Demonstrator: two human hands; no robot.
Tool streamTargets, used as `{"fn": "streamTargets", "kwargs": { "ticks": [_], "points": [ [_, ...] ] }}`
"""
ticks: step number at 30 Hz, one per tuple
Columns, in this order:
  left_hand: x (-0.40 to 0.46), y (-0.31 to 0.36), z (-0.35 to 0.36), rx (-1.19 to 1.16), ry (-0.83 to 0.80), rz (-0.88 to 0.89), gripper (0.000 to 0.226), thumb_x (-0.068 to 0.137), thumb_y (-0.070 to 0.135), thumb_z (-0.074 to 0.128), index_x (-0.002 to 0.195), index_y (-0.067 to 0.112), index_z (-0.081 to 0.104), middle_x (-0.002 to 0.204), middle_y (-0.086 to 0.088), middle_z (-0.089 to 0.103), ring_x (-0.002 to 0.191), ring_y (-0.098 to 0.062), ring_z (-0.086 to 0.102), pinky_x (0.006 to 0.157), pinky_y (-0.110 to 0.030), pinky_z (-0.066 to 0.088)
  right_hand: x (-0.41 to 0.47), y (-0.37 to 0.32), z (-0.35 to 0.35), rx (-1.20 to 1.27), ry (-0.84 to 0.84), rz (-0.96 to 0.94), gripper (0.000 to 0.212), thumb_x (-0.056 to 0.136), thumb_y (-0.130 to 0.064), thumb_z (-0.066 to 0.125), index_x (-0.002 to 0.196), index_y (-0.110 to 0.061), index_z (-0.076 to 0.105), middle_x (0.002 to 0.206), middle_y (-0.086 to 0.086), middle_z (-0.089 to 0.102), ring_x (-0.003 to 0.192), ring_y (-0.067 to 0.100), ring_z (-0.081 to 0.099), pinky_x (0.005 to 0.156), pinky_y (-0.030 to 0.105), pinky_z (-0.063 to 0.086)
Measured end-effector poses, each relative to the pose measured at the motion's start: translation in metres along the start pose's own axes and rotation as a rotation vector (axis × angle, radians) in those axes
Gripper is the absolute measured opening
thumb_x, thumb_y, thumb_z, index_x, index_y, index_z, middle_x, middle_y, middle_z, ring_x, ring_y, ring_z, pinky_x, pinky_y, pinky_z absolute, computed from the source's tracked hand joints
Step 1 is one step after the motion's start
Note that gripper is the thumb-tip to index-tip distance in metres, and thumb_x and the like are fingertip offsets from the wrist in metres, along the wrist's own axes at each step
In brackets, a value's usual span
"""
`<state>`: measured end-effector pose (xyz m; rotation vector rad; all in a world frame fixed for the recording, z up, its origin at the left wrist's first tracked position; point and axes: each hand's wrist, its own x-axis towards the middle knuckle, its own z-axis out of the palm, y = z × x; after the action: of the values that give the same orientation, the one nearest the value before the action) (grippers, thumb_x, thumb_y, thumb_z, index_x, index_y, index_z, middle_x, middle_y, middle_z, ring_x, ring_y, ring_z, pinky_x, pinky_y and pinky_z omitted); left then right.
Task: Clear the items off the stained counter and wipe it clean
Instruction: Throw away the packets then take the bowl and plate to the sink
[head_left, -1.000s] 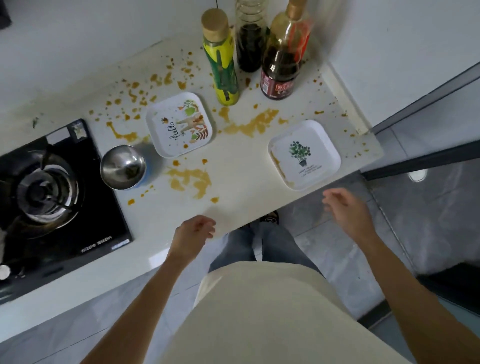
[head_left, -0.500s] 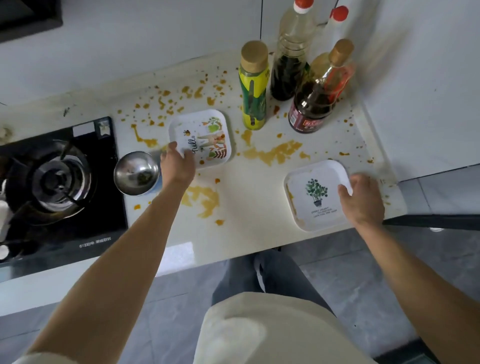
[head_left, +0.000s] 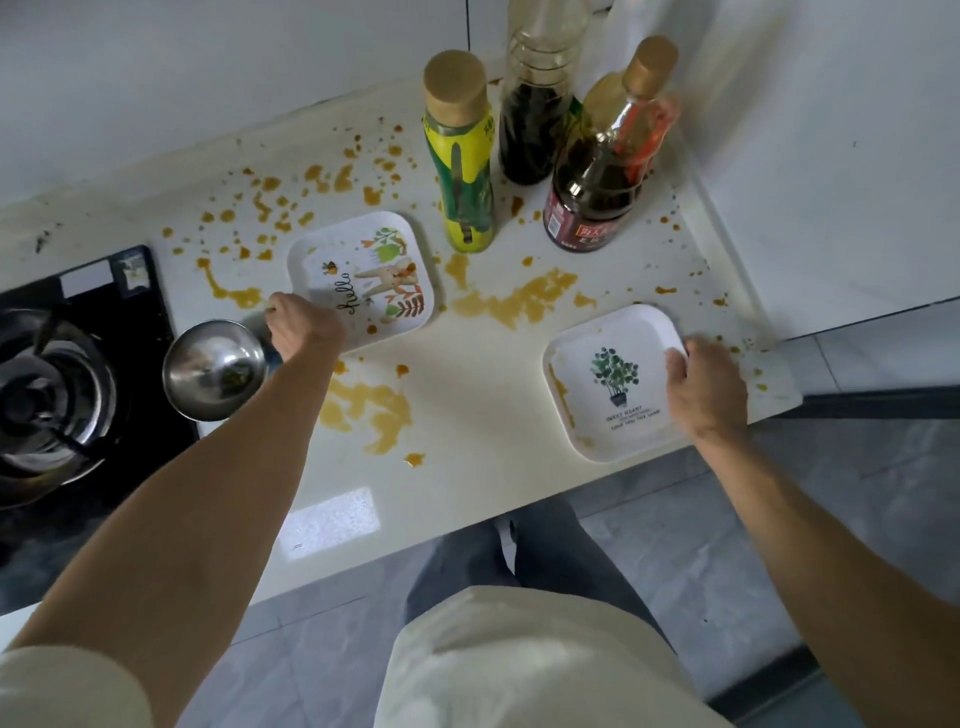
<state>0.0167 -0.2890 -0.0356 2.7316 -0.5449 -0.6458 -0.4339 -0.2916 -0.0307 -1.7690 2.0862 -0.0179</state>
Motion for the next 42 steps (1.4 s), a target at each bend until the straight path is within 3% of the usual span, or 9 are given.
{"fn": "streamTargets", "kwargs": {
  "ticks": [5, 10, 14, 18, 23, 30, 35, 38, 42],
  "points": [
    [-0.019, 0.004, -0.007, -0.068, 0.011, 0.054, 0.033, 0.099, 0.0, 0.041, 0.132, 0.001, 0.038, 0.134, -0.032, 0.058, 0.119, -0.053, 0.061, 0.1, -0.059, 0.054, -0.013, -0.002, -0.003, 0.154, -0.06, 0.026, 0.032, 0.111, -0.027, 0.036, 0.093, -0.005, 0.049, 0.084, 0.013, 0.055, 0.075, 0.031, 0.053, 0.068, 0.037, 0.036],
    [-0.051, -0.005, -0.026, -0.101, 0.024, 0.155, 0.035, 0.099, -0.002, 0.036, 0.133, -0.003, 0.042, 0.13, -0.035, 0.062, 0.119, -0.054, 0.06, 0.091, -0.056, 0.049, -0.032, -0.003, -0.002, 0.293, -0.079, 0.079, 0.038, 0.11, -0.029, 0.035, 0.078, -0.011, 0.045, 0.068, 0.003, 0.051, 0.063, 0.024, 0.05, 0.054, 0.033, 0.034],
    [-0.095, -0.024, -0.034, -0.165, 0.006, 0.215, 0.029, 0.105, 0.005, 0.033, 0.128, -0.005, 0.049, 0.123, -0.03, 0.064, 0.115, -0.05, 0.061, 0.083, -0.05, 0.043, -0.051, -0.014, -0.001, 0.398, -0.089, 0.1, 0.041, 0.111, -0.039, 0.033, 0.091, -0.013, 0.056, 0.075, -0.008, 0.056, 0.07, 0.005, 0.054, 0.058, 0.023, 0.037],
    [-0.154, -0.047, -0.03, -0.237, -0.113, 0.341, 0.009, 0.104, 0.01, 0.037, 0.105, 0.011, 0.046, 0.089, -0.006, 0.057, 0.085, -0.035, 0.055, 0.068, -0.036, 0.036, -0.073, -0.037, -0.002, 0.5, -0.121, 0.159, 0.053, 0.11, -0.055, 0.031, 0.092, -0.013, 0.059, 0.079, -0.008, 0.06, 0.074, 0.0, 0.053, 0.062, 0.022, 0.036],
    [-0.206, -0.063, -0.023, -0.292, -0.223, 0.414, 0.015, 0.102, 0.018, 0.032, 0.107, 0.018, 0.046, 0.087, 0.011, 0.058, 0.075, -0.011, 0.057, 0.055, -0.017, 0.036, -0.093, -0.065, -0.001, 0.622, -0.135, 0.156, 0.055, 0.109, -0.058, 0.031, 0.1, -0.014, 0.063, 0.083, -0.011, 0.063, 0.08, 0.0, 0.057, 0.069, 0.031, 0.041],
    [-0.229, -0.064, -0.021, -0.301, -0.172, 0.428, 0.016, 0.11, 0.017, 0.031, 0.11, 0.019, 0.047, 0.086, 0.01, 0.057, 0.075, -0.004, 0.055, 0.055, -0.014, 0.038, -0.113, -0.09, 0.001, 0.747, -0.16, 0.158, 0.048, 0.109, -0.058, 0.033, 0.093, -0.023, 0.063, 0.087, -0.012, 0.069, 0.08, -0.003, 0.063, 0.066, 0.016, 0.043],
    [-0.233, -0.067, -0.019, -0.365, -0.165, 0.36, 0.027, 0.109, 0.015, 0.033, 0.125, 0.013, 0.054, 0.105, 0.003, 0.056, 0.089, -0.017, 0.055, 0.077, -0.027, 0.043, -0.12, -0.096, -0.001, 0.832, -0.208, 0.132, 0.038, 0.102, -0.065, 0.048, 0.099, -0.032, 0.066, 0.086, -0.018, 0.076, 0.077, -0.011, 0.07, 0.056, 0.006, 0.049],
    [-0.236, -0.067, -0.016, -0.414, -0.269, 0.32, 0.027, 0.109, 0.02, 0.032, 0.129, 0.02, 0.052, 0.098, 0.012, 0.061, 0.087, -0.005, 0.06, 0.067, -0.016, 0.044, -0.12, -0.096, 0.001, 0.847, -0.245, 0.1, 0.023, 0.099, -0.057, 0.061, 0.101, -0.035, 0.065, 0.088, -0.024, 0.077, 0.078, -0.005, 0.074, 0.056, 0.009, 0.053],
    [-0.233, -0.075, -0.019, -0.458, -0.367, 0.291, 0.028, 0.108, 0.032, 0.037, 0.132, 0.03, 0.052, 0.102, 0.021, 0.063, 0.091, 0.001, 0.063, 0.064, -0.011, 0.045, -0.122, -0.096, 0.01, 0.873, -0.311, 0.076, 0.007, 0.104, -0.041, 0.059, 0.105, -0.041, 0.065, 0.093, -0.028, 0.077, 0.079, -0.004, 0.075, 0.056, 0.009, 0.053]
  ]
}}
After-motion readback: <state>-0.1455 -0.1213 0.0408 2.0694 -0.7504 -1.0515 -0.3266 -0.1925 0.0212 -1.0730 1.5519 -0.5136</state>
